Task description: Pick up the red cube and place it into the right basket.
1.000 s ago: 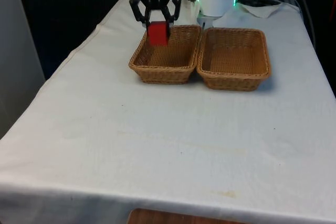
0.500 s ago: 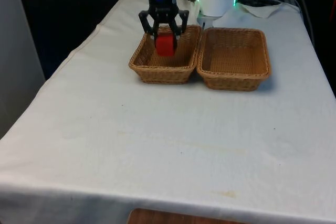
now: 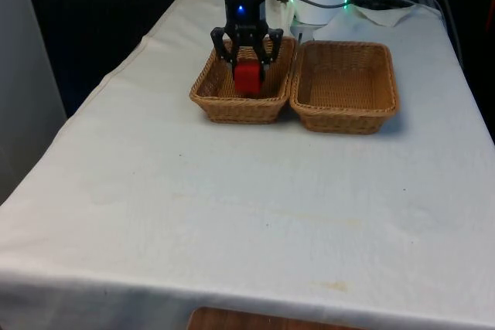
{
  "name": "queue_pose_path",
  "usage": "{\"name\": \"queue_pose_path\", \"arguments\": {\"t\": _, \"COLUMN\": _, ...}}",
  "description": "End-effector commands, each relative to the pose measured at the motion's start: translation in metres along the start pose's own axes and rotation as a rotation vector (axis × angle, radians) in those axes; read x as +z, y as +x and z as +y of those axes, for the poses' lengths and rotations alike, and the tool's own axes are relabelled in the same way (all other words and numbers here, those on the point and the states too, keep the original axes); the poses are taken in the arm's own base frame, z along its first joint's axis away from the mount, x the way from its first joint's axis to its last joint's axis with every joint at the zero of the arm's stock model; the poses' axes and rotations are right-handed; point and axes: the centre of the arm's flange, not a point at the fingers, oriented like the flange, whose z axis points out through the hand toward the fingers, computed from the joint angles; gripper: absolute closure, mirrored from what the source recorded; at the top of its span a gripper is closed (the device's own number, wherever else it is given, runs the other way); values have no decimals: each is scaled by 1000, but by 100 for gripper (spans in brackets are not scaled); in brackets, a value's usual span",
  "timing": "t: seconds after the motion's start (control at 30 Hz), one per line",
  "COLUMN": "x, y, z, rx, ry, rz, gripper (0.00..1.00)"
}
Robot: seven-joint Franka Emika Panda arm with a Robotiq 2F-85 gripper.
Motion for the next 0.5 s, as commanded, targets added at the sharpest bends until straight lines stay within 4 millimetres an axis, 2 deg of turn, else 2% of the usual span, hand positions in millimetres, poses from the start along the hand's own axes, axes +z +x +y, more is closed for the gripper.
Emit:
{"name": "queue_pose_path", "arguments": {"t": 0.0, "x": -1, "y": 0, "z": -1, "rx": 2, "ry": 2, "rz": 6, "gripper": 99}}
{"name": "queue_pose_path", "arguments": {"t": 0.03, "x": 0, "y": 0, "z": -1, "rx": 2, "ry": 1, "rz": 5, "gripper": 97}}
{"name": "queue_pose_path", "arguments": {"t": 0.1, "x": 0, "y": 0, "z": 0, "rx": 0, "ry": 0, "rz": 0, "gripper": 83}}
{"name": "queue_pose_path", "arguments": {"t": 0.13, "x": 0, "y": 0, "z": -1, "rx": 1, "ry": 1, "rz": 3, "gripper": 83}}
{"name": "queue_pose_path", "arguments": {"t": 0.17, "x": 0, "y": 0, "z": -1, "rx": 1, "ry": 2, "rz": 2, "gripper": 64}}
{"name": "queue_pose_path", "arguments": {"t": 0.37, "x": 1, "y": 0, "z": 0, "rx": 1, "ry": 0, "rz": 1, "gripper": 7}}
{"name": "queue_pose_path", "arguments": {"t": 0.4, "x": 1, "y": 0, "z": 0, "rx": 1, "ry": 0, "rz": 1, "gripper": 0}}
{"name": "queue_pose_path", "arguments": {"t": 0.47, "x": 1, "y": 0, "z": 0, "rx": 0, "ry": 0, "rz": 0, "gripper": 0}}
